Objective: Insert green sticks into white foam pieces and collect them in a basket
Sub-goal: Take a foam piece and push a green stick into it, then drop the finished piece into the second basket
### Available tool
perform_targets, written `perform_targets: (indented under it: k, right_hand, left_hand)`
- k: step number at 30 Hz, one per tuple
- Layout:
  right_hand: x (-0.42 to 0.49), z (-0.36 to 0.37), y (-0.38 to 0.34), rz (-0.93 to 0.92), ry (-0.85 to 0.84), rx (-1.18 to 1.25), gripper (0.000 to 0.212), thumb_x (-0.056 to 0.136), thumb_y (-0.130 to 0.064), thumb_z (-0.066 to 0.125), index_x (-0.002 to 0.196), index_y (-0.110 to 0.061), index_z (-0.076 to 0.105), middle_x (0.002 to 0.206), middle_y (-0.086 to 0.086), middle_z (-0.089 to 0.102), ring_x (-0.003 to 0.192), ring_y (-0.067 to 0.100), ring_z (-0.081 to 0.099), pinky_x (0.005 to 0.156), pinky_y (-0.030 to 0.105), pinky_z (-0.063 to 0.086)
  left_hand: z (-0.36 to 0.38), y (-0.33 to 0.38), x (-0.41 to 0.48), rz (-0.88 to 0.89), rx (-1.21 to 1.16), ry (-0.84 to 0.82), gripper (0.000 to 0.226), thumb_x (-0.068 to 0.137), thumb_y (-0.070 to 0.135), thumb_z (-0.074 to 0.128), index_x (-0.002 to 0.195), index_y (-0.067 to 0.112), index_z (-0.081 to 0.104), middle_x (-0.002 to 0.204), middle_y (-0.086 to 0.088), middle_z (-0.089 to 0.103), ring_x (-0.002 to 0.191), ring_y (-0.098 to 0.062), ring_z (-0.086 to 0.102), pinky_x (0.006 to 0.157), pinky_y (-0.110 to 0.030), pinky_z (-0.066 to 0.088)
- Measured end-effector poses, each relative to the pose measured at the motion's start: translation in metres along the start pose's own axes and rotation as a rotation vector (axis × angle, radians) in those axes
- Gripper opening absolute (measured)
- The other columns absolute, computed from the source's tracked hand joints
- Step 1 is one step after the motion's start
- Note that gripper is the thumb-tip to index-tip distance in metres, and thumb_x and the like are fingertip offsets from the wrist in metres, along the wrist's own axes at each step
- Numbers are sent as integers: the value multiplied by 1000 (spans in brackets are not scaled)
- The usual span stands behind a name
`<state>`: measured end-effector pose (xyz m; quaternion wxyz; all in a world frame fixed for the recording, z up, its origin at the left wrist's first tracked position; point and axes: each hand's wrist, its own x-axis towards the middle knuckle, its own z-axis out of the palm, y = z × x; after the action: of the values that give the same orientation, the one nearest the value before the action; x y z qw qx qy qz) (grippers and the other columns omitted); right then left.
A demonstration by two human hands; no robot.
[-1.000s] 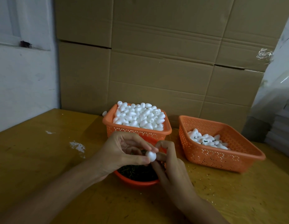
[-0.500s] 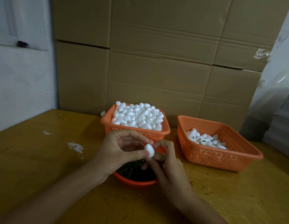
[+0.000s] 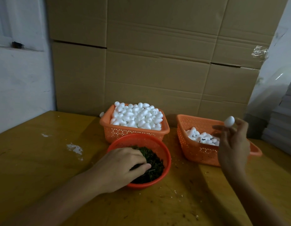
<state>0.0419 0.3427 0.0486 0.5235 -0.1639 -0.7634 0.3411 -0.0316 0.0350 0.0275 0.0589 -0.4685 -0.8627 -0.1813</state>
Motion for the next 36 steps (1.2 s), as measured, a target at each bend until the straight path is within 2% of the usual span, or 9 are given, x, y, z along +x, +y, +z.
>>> perform_targets:
  k: [2, 5, 8, 10, 12, 19, 21, 25, 36]
  right_hand:
    - [8, -4, 12, -72, 47, -170, 31, 109, -12, 45, 140, -10, 45, 95, -1, 65, 67, 20, 60, 55, 28, 42]
    - [16, -9, 32, -98, -68, -452, 28, 107, -8, 46, 133, -2, 52, 74, 4, 60, 58, 20, 52, 52, 28, 33]
    - [21, -14, 45, -46, -288, -679, 25, 104, -6, 51, 123, 3, 63, 114, 27, 70, 106, 43, 66, 89, 55, 54]
    - [17, -12, 41, -115, -276, -722, 31, 102, -4, 52, 129, 5, 64, 141, 31, 59, 138, 46, 50, 116, 62, 39]
    - [8, -3, 21, -210, -250, -610, 35, 102, -5, 52, 135, 1, 62, 151, 26, 53, 147, 43, 41, 122, 57, 32]
    - [-82, 44, -66, -495, -701, -118, 27, 105, -34, 40, 112, -25, 64, 112, -11, 62, 109, 7, 54, 95, 25, 41]
    - [-98, 51, -68, -561, -850, -147, 19, 104, -32, 43, 110, -26, 60, 102, -13, 64, 99, 6, 57, 98, 29, 39]
    - [-91, 51, -64, -526, -976, -244, 13, 107, -29, 46, 99, -27, 55, 89, -10, 62, 89, 9, 57, 102, 36, 37]
    - [-92, 53, -64, -568, -1029, -344, 48, 98, -48, 15, 104, -31, 60, 93, -14, 58, 93, 6, 54, 102, 36, 36]
  left_hand:
    - [0, -1, 2, 5, 13, -22, 58, 103, 63, 26, 107, 28, 73, 106, 14, 68, 100, -2, 60, 88, -35, 50]
    - [2, -5, 3, 10, -19, -8, 41, 108, 51, 41, 110, 28, 75, 109, 15, 68, 102, -1, 61, 90, -34, 52]
    - [3, -8, 4, 22, -70, 7, 28, 107, 41, 52, 118, 31, 76, 117, 21, 69, 108, 6, 59, 94, -26, 51]
    - [4, -9, 4, 25, -74, 12, 24, 106, 39, 56, 118, 33, 75, 118, 24, 68, 111, 9, 56, 95, -19, 48]
    - [6, -11, 5, 14, -98, 31, 18, 103, 35, 62, 116, 37, 75, 116, 27, 67, 112, 12, 55, 92, -11, 43]
    - [5, -13, 8, -33, -230, 123, 27, 87, 8, 74, 93, 34, 79, 96, 25, 73, 96, 10, 66, 82, -14, 52]
    - [4, -13, 8, -39, -226, 150, 29, 84, 4, 72, 85, 32, 75, 84, 22, 73, 87, 6, 68, 76, -21, 55]
    - [3, -11, 8, -72, -284, 157, 38, 86, -1, 74, 81, 36, 77, 84, 29, 73, 87, 12, 70, 72, -6, 50]
    - [5, -3, 5, -60, -79, 176, 25, 96, 17, 56, 74, 27, 53, 76, 11, 58, 84, -5, 52, 70, -26, 41]
